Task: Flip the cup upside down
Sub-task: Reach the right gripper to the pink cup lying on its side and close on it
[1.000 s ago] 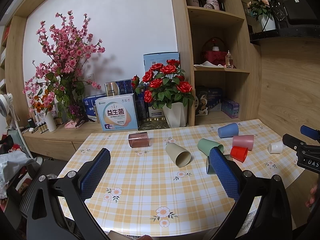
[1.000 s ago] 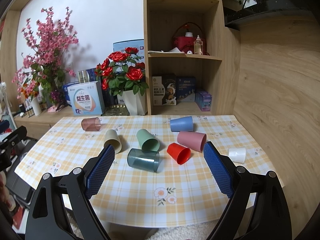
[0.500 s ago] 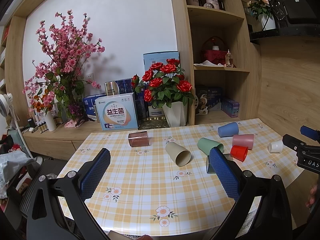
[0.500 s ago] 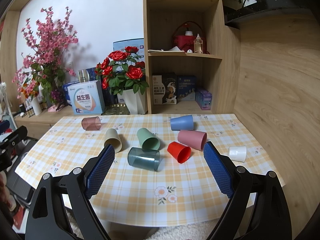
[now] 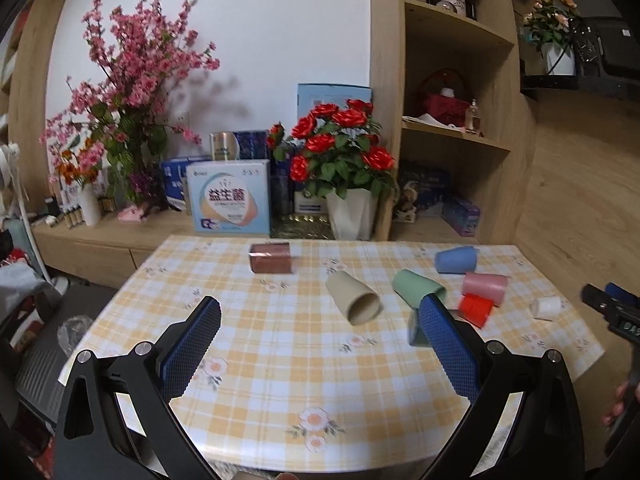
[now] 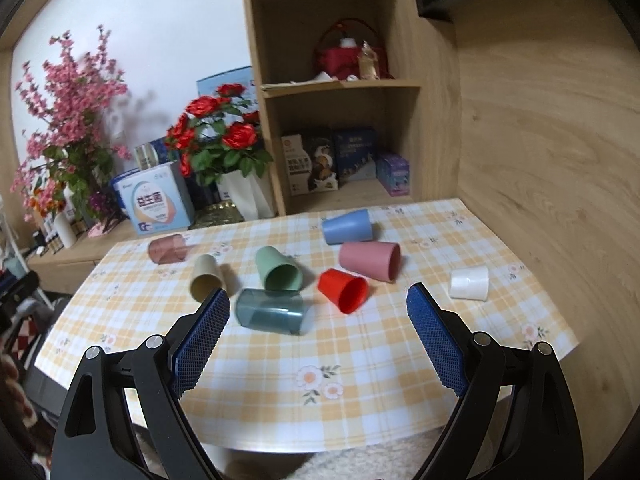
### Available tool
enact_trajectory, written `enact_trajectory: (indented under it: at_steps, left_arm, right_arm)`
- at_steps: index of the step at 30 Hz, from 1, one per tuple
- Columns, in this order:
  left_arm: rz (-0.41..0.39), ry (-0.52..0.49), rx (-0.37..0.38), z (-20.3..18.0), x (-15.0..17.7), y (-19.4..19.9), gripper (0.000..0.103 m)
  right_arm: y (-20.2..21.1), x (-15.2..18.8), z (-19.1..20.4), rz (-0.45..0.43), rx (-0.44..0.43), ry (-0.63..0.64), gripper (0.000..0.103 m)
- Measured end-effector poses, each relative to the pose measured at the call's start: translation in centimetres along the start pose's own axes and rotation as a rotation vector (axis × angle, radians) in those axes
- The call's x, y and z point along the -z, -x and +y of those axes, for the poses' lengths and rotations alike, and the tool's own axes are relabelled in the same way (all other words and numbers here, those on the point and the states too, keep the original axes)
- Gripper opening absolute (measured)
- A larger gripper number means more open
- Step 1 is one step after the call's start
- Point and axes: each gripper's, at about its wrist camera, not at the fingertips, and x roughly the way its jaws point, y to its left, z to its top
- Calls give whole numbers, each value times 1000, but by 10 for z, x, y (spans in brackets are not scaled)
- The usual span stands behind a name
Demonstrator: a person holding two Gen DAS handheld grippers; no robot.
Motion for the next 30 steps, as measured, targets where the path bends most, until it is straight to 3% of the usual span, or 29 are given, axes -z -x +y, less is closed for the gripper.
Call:
enact_trajectory:
  at_steps: [8,12,16,22,30]
  left_arm:
    - [31,3,-49,11,3,-38,97]
    - [68,9,-52,17,7,-60,97]
    - [87,13,-62,22,11,-77,97]
    - [136,36,-93,36,19,-96,97]
    - [211,76,-159,60,28,-117,97]
  right_arm:
    - [-46,2,-52,102,42,-14,87]
    - [-86,-3,-57,191,13,118,87]
    - [-143,-16,-55,295,-35,237,87]
    - [-231,-47,-58,402,-72,273,87]
    - [-347,-61,-57,631,-112,347,87]
